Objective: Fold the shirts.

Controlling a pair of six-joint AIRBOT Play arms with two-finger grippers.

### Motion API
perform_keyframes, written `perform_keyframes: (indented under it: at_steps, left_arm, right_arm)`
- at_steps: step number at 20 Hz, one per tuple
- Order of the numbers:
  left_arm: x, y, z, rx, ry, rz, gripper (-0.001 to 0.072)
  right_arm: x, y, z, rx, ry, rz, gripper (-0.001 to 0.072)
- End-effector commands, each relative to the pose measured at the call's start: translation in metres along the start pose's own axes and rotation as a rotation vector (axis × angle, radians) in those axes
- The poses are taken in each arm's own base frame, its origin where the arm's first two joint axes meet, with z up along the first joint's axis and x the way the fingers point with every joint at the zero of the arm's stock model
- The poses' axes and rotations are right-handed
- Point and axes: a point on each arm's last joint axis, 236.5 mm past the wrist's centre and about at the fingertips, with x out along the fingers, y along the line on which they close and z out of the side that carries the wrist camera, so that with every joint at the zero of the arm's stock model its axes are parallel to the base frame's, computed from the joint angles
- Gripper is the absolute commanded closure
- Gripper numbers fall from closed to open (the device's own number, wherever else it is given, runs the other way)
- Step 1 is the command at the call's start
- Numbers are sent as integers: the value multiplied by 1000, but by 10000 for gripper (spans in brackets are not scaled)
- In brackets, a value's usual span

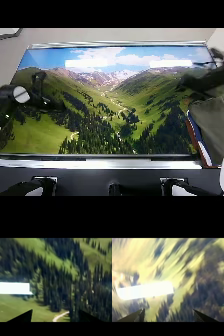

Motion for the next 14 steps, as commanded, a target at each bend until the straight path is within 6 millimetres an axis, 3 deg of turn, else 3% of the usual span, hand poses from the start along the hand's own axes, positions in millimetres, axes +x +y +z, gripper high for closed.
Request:
perform_keyframes:
  at_steps: [1,14]
  left_arm:
    - [19,-13,-25,-34,46,-44,43]
    - [21,-13,-27,-35,59,-43,42]
  right_arm:
    - [26,36,-30,-129,121,-37,14]
    - [26,42,-31,-131,123,-15,14]
